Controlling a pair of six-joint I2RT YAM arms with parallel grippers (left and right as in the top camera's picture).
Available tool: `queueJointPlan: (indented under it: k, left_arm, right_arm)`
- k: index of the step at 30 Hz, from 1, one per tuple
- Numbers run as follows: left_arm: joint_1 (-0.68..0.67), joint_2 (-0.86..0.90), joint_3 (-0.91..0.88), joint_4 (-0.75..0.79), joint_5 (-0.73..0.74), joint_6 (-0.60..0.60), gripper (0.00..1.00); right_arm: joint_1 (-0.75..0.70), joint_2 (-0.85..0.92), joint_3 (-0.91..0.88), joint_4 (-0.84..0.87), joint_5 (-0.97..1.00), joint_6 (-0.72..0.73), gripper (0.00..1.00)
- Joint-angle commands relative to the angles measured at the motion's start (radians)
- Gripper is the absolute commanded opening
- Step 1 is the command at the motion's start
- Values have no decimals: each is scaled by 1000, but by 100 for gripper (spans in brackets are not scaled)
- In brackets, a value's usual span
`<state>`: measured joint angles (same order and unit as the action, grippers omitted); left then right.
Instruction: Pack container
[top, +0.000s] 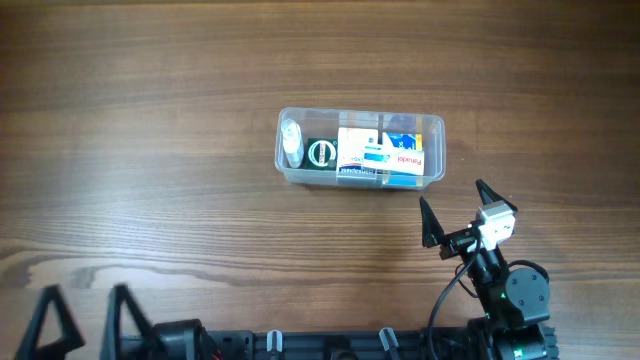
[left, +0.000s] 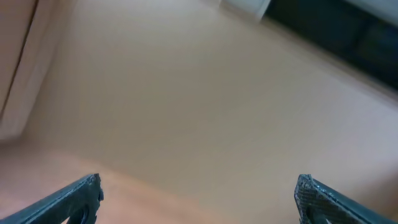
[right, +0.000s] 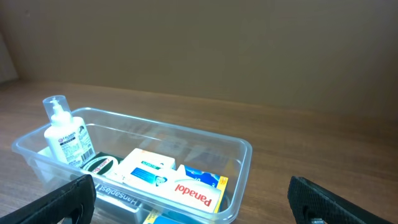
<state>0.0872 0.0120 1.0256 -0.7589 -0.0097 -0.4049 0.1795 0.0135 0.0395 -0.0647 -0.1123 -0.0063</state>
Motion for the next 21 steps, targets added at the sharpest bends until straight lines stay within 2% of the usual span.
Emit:
queueJointPlan:
  k: [1, 4, 9, 16, 19, 21]
  left_arm:
    - [8, -8, -85, -64, -10, 8, 100]
    - [8, -8, -183, -56, -10, 8, 100]
    - [8, -8, -426, 71, -4, 8, 100]
    - [8, -8, -692, 502, 91, 17, 100]
    - [7, -9, -801, 719, 214, 176, 100]
    - [7, -9, -829, 746, 223, 214, 100]
  right_arm:
    - [-4, -10, -3, 3, -19, -17, 100]
    - [-4, -10, -3, 3, -19, -17, 100]
    - [-4, -10, -3, 3, -19, -17, 100]
    - [-4, -10, -3, 3, -19, -17, 100]
    - [-4, -10, -3, 3, -19, -17, 100]
    - [-4, -10, -3, 3, -19, -17, 100]
